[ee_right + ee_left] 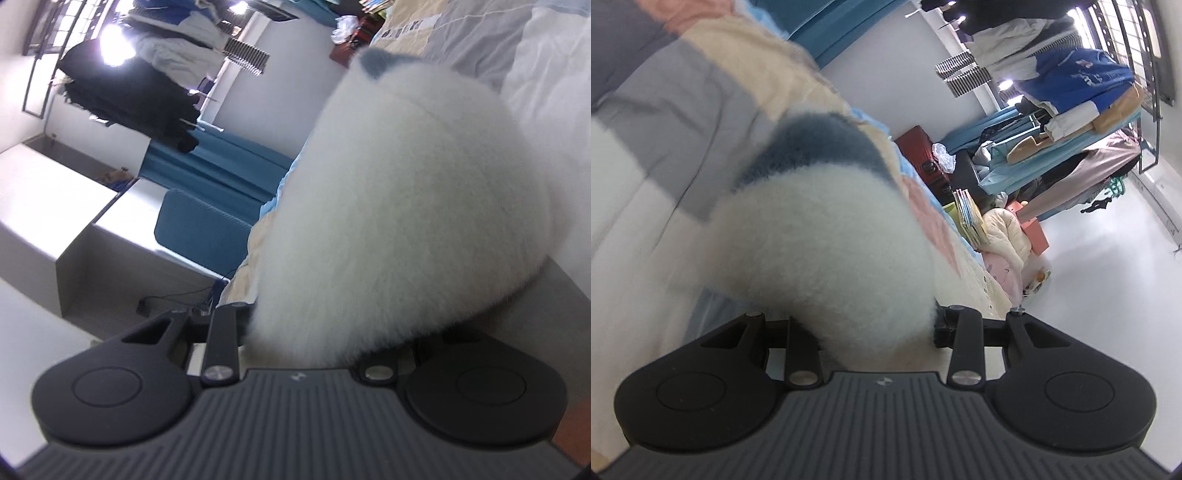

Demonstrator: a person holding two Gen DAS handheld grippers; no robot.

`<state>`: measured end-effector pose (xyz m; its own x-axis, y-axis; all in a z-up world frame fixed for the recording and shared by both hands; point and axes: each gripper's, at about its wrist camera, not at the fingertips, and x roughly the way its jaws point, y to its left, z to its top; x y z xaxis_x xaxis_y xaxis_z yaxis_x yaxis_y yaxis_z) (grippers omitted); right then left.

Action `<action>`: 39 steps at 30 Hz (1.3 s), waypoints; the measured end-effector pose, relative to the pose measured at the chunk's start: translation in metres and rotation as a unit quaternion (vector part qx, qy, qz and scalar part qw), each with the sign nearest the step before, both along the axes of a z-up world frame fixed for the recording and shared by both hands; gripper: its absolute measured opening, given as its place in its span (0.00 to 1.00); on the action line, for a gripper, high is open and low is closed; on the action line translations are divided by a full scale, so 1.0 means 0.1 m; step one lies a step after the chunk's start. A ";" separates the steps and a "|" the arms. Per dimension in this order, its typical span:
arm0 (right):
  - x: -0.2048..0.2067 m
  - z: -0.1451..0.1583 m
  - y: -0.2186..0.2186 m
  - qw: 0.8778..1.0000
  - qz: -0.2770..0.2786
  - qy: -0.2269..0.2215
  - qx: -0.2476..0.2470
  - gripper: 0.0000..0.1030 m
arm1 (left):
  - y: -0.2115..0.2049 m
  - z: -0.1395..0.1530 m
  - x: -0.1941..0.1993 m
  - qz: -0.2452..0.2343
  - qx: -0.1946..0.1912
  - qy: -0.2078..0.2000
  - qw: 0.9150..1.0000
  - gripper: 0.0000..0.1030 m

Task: Fold large clothes

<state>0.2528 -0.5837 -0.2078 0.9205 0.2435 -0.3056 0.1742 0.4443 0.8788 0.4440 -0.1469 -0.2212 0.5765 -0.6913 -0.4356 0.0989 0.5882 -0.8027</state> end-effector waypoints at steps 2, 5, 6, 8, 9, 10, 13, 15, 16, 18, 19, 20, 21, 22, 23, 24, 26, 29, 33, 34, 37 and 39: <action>-0.06 -0.07 0.01 1.000 -0.003 -0.011 0.007 0.37 | 0.04 -0.08 -0.04 0.002 -0.007 -0.001 1.000 0.42; -0.12 -0.15 0.03 1.000 -0.012 -0.019 0.019 0.38 | 0.07 -0.13 -0.08 0.002 -0.005 0.000 1.000 0.42; -0.13 -0.16 0.04 1.000 -0.014 -0.020 0.018 0.39 | 0.08 -0.14 -0.08 0.002 -0.005 0.002 1.000 0.43; -0.14 -0.15 0.07 1.000 -0.018 -0.018 0.006 0.41 | 0.10 -0.17 -0.08 0.001 -0.003 0.009 1.000 0.45; -0.14 -0.13 0.09 1.000 -0.021 -0.012 -0.007 0.49 | 0.10 -0.15 -0.06 0.001 -0.002 0.014 1.000 0.46; -0.14 -0.11 0.10 1.000 -0.024 -0.007 -0.016 0.54 | 0.13 -0.15 -0.07 0.001 -0.001 0.020 1.000 0.47; -0.17 -0.10 0.09 0.999 -0.031 0.009 -0.017 0.62 | 0.15 -0.11 -0.08 0.001 0.006 0.034 0.999 0.50; -0.22 -0.09 0.07 0.999 -0.036 0.020 -0.012 0.64 | 0.17 -0.06 -0.12 0.000 0.013 0.038 0.999 0.53; -0.26 -0.08 0.06 0.999 -0.038 0.023 -0.010 0.64 | 0.18 -0.03 -0.15 0.001 0.018 0.039 0.999 0.55; -0.37 -0.02 0.06 0.999 -0.039 0.028 -0.020 0.64 | 0.23 0.04 -0.24 0.002 0.030 0.040 0.999 0.58; -0.43 0.01 0.06 0.998 -0.040 0.030 -0.027 0.64 | 0.26 0.08 -0.30 0.002 0.037 0.036 0.999 0.60; -0.50 0.05 0.06 0.998 -0.040 0.032 -0.035 0.64 | 0.29 0.13 -0.37 0.001 0.053 0.031 0.998 0.60; -0.57 0.10 0.06 0.998 -0.039 0.033 -0.045 0.64 | 0.31 0.19 -0.45 0.001 0.072 0.026 0.997 0.60; -0.63 0.14 0.06 0.997 -0.038 0.033 -0.055 0.64 | 0.33 0.28 -0.52 0.000 0.097 0.021 0.995 0.60; -0.70 0.21 0.05 0.996 -0.040 0.031 -0.067 0.64 | 0.34 0.36 -0.57 0.001 0.121 0.017 0.993 0.60; -0.76 0.27 0.05 0.996 -0.043 0.029 -0.079 0.64 | 0.34 0.45 -0.63 0.001 0.144 0.005 0.990 0.60; -0.86 0.45 0.06 0.993 -0.050 0.023 -0.105 0.64 | 0.34 0.70 -0.75 0.001 0.187 -0.024 0.982 0.60; -0.97 0.78 0.10 0.988 -0.060 0.001 -0.140 0.64 | 0.34 1.10 -0.92 -0.001 0.216 -0.064 0.974 0.60; -1.07 1.29 0.24 0.981 -0.051 -0.038 -0.181 0.64 | 0.30 1.64 -1.26 -0.010 0.245 -0.124 0.962 0.60; -1.10 1.44 0.29 0.978 -0.043 -0.051 -0.197 0.64 | 0.28 1.78 -1.35 -0.011 0.254 -0.139 0.957 0.60; -1.23 1.81 0.44 0.966 -0.034 -0.088 -0.241 0.64 | 0.25 2.15 -1.64 -0.015 0.273 -0.180 0.945 0.62; -1.34 2.02 0.58 0.956 -0.021 -0.105 -0.272 0.64 | 0.25 2.33 -1.87 -0.013 0.286 -0.209 0.935 0.62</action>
<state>0.1192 -0.5260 -0.0058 0.9809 0.0626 -0.1844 0.0474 0.8419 0.5376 0.2571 -0.1215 0.0123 0.7652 -0.4299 -0.4792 0.3530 0.9027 -0.2461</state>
